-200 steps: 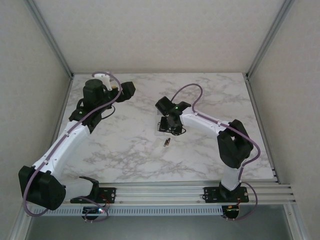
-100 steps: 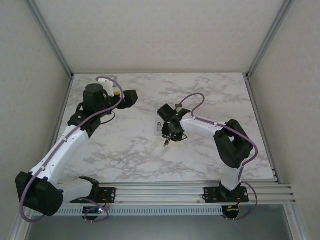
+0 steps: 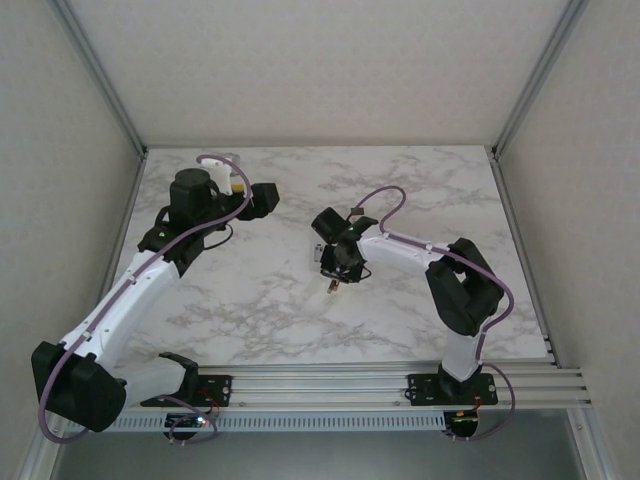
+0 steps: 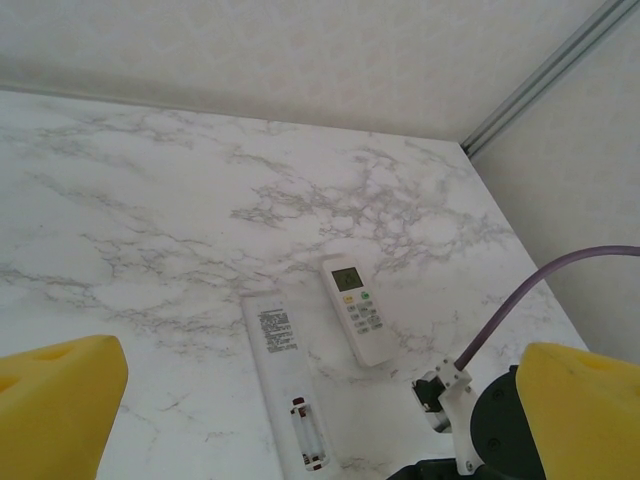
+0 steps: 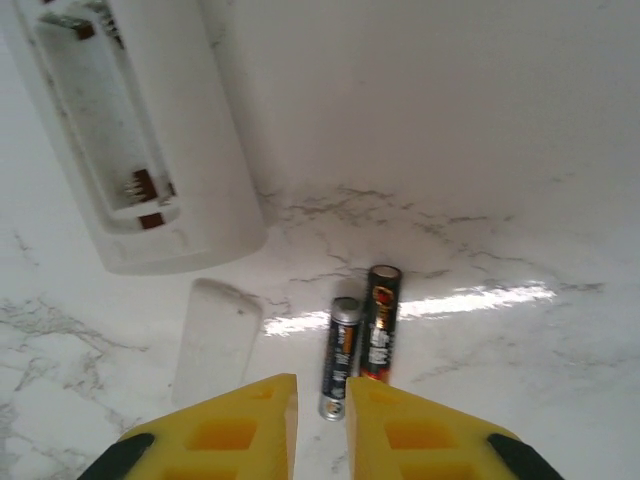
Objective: Load the batteries into the remote control
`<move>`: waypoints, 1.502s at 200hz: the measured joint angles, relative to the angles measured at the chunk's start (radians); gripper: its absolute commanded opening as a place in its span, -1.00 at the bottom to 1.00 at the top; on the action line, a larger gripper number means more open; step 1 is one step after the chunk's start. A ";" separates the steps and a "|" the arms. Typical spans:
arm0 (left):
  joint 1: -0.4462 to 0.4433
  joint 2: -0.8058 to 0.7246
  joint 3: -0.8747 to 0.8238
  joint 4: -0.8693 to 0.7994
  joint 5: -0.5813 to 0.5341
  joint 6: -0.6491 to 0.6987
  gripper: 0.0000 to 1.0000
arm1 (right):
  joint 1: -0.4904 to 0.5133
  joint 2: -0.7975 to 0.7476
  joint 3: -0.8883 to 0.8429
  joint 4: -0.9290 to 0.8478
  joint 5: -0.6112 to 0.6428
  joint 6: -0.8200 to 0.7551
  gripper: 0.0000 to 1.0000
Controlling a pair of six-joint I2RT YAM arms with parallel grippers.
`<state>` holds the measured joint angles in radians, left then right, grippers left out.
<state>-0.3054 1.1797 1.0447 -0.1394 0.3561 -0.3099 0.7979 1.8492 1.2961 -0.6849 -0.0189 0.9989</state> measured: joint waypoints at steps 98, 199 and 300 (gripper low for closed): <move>-0.004 0.009 0.000 0.000 0.000 0.007 0.99 | 0.005 0.048 0.021 -0.034 0.014 0.002 -0.64; -0.008 0.009 0.000 0.000 0.000 0.007 0.99 | 0.005 0.054 0.005 -0.038 0.025 0.019 -0.63; -0.014 0.014 0.000 0.000 0.000 0.007 0.99 | 0.005 0.080 -0.020 -0.031 0.026 0.022 -0.72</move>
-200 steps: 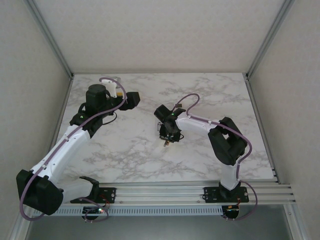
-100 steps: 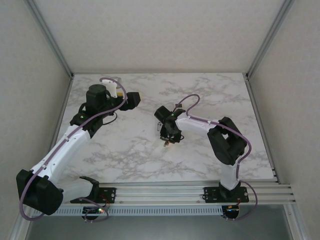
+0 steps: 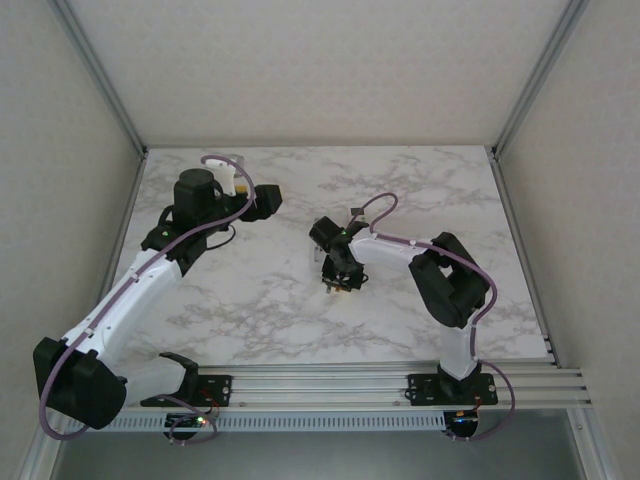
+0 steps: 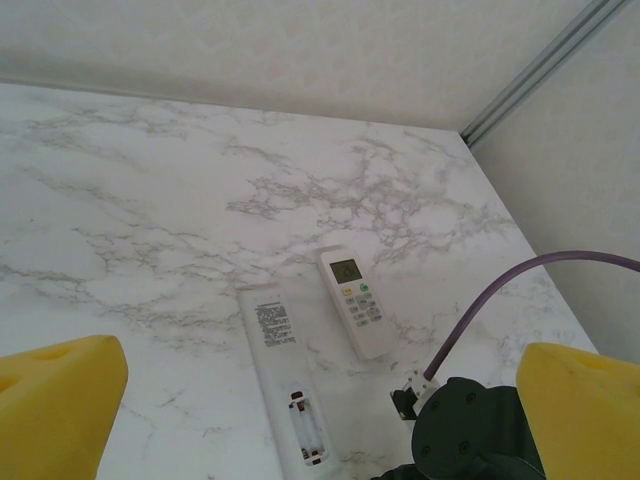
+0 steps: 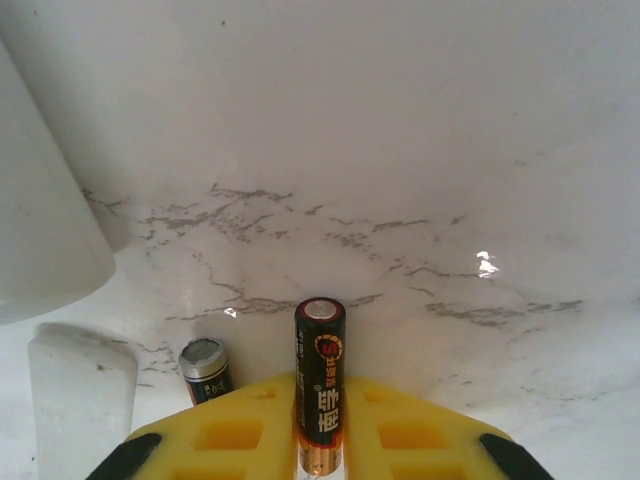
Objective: Load the batteries into the remote control
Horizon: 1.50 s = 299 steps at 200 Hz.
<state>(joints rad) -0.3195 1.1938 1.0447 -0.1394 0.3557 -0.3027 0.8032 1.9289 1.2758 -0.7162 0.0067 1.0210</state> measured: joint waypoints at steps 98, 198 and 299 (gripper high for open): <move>-0.005 0.008 0.000 0.000 -0.019 0.000 0.99 | 0.000 -0.041 0.268 -0.058 0.064 -0.282 -0.80; -0.006 0.005 0.000 -0.002 -0.034 0.000 0.99 | -0.014 0.220 0.462 -0.189 0.048 -0.375 -0.72; -0.006 0.005 0.000 -0.002 -0.035 0.000 0.99 | -0.014 0.230 0.473 -0.209 0.019 -0.362 -0.65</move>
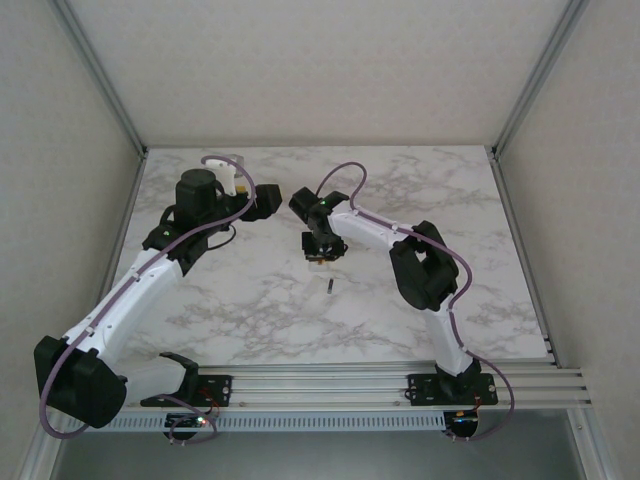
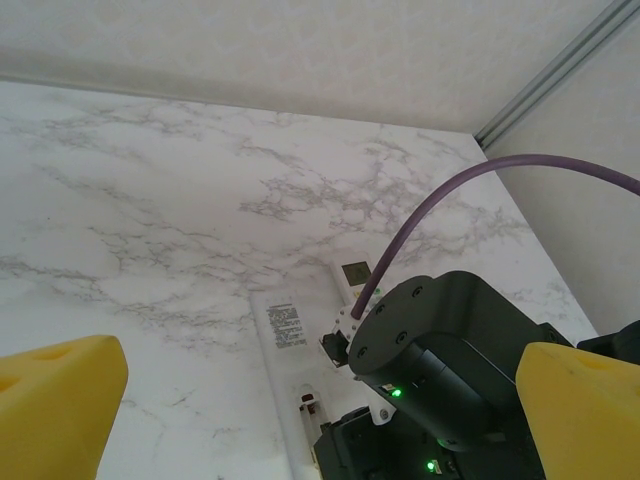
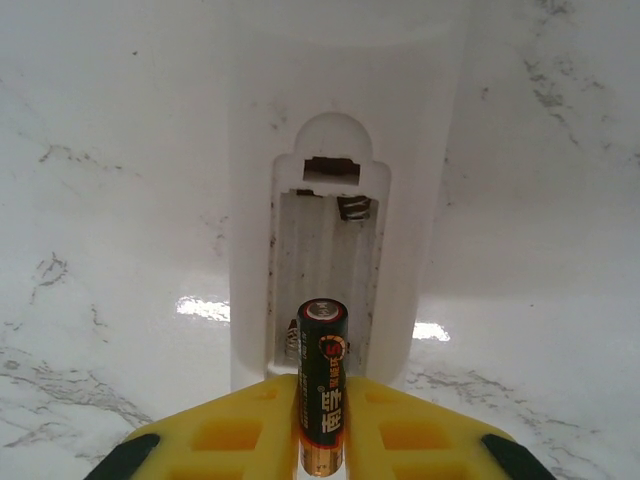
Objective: Load the batteries into the remote control
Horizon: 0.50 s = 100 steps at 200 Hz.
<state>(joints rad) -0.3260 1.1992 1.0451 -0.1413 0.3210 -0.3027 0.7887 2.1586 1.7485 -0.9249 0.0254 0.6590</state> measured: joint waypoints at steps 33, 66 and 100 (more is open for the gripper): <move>0.000 0.000 0.000 0.000 0.000 0.000 0.99 | 0.000 0.000 0.000 -0.011 0.000 0.015 -0.62; 0.000 0.000 0.000 0.000 -0.001 0.000 0.99 | 0.000 0.000 0.000 -0.015 -0.004 0.040 -0.45; 0.000 0.000 0.000 0.000 -0.003 0.000 0.99 | 0.000 0.000 0.000 -0.015 -0.011 0.049 -0.54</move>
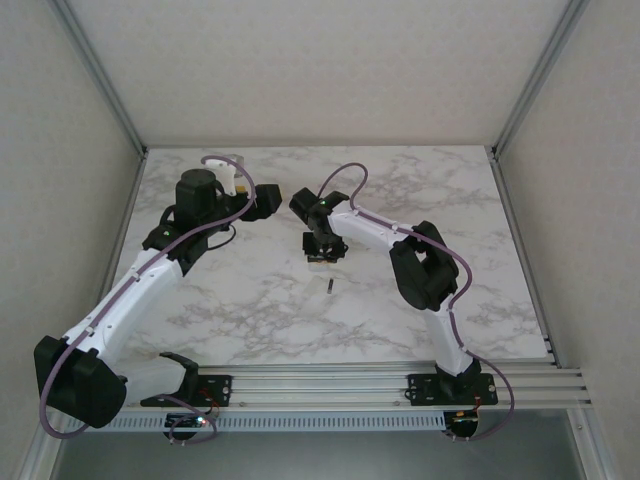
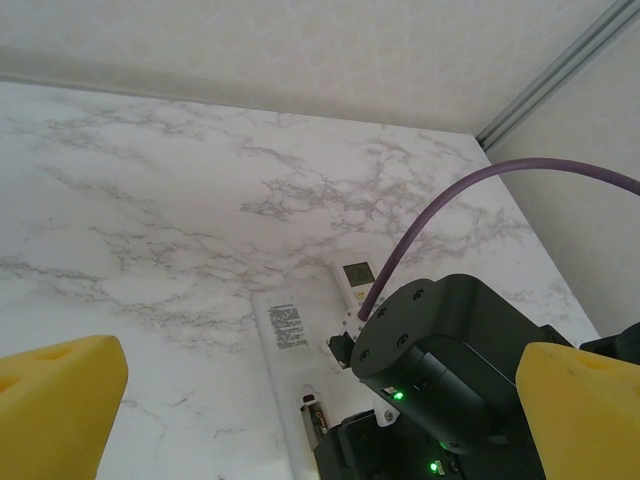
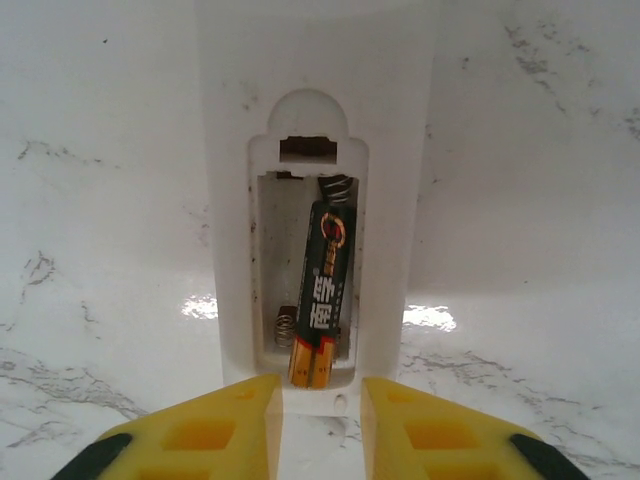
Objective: Load the batteries into the remote control
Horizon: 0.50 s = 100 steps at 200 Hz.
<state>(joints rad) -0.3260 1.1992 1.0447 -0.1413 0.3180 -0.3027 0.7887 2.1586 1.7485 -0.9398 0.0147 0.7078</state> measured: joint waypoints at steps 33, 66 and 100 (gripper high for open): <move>0.000 0.000 0.000 0.000 0.000 0.000 0.99 | -0.001 0.000 0.000 -0.001 -0.001 0.009 -0.57; 0.000 0.000 0.000 0.000 0.000 0.000 0.99 | -0.004 0.000 0.016 -0.018 0.000 0.011 -0.57; 0.000 0.000 0.000 0.000 0.000 0.000 0.99 | -0.013 0.000 0.034 -0.021 0.001 0.011 -0.58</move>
<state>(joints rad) -0.3260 1.1992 1.0447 -0.1410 0.3176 -0.3027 0.7757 2.1590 1.7821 -0.9604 0.0154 0.7189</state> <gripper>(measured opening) 0.996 0.216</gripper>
